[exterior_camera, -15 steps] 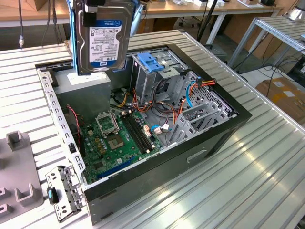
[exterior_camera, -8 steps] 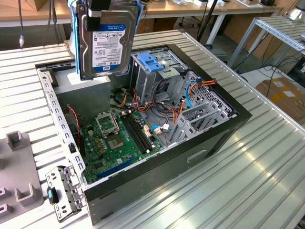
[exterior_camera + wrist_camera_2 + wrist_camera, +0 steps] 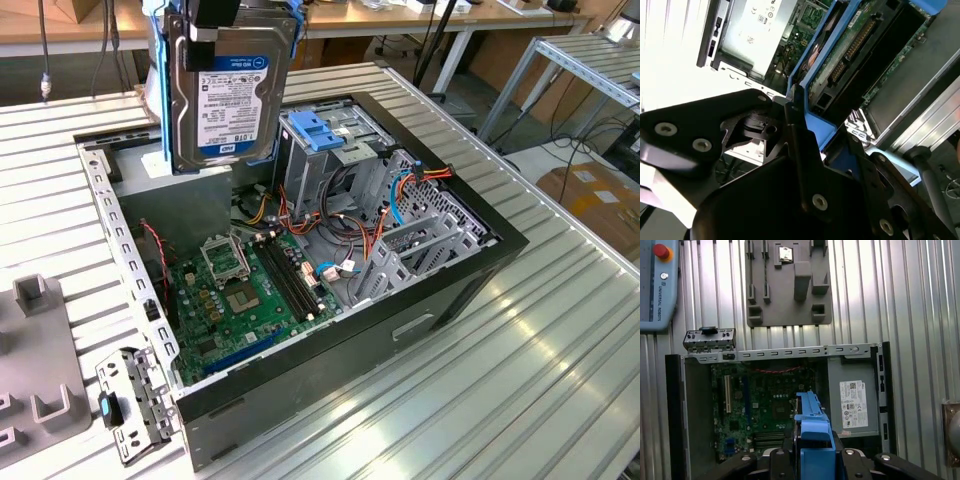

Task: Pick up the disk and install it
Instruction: 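Insert the disk into the insertion slot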

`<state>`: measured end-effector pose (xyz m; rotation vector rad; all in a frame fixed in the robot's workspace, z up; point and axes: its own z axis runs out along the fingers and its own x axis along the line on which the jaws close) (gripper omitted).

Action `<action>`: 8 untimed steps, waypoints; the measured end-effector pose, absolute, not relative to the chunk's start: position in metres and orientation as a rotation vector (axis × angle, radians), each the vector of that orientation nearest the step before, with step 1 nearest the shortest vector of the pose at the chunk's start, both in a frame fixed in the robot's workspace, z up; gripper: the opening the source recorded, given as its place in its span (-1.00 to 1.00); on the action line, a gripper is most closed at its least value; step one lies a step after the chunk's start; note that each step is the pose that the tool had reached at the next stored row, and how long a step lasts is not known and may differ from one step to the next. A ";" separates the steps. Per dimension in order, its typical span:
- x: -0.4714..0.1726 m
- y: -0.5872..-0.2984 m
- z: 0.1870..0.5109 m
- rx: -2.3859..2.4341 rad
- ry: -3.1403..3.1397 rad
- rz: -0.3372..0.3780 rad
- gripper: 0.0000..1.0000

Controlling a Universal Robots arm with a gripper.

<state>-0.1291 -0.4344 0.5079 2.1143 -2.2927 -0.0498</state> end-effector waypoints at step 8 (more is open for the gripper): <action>-0.129 -0.437 0.508 2.114 -2.293 -0.050 -0.26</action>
